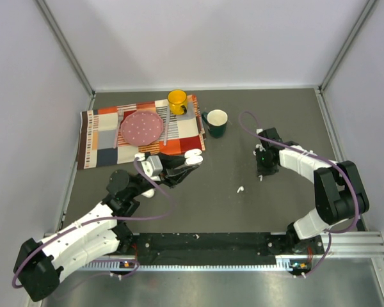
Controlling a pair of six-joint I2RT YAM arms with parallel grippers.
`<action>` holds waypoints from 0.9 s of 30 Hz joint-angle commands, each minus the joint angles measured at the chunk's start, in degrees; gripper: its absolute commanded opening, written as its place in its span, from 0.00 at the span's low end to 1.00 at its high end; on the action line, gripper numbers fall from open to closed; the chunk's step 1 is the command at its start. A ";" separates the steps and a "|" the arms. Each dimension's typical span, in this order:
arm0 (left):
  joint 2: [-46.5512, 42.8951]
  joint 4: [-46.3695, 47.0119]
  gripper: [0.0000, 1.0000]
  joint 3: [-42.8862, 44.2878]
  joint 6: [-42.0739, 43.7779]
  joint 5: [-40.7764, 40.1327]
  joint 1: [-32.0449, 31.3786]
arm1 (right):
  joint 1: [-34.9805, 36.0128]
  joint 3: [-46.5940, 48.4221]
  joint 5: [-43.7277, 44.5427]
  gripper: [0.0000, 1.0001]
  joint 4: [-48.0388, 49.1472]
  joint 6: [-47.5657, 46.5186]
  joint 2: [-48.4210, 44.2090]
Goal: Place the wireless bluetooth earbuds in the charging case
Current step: Pick up the earbud from the center of the board.
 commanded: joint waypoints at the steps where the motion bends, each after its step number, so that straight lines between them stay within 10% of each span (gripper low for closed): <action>1: -1.34 1.29 0.00 0.38 0.06 -0.90 -0.08 | 0.78 1.19 0.36 0.22 0.21 -0.04 0.63; 15: -1.08 1.29 0.00 0.29 0.15 -1.16 -0.08 | 2.19 1.10 1.15 0.02 2.23 0.49 -3.40; 27: 0.68 3.40 0.00 0.03 -1.70 -3.45 -0.08 | 12.63 -0.39 11.33 0.00 10.04 4.00 -25.37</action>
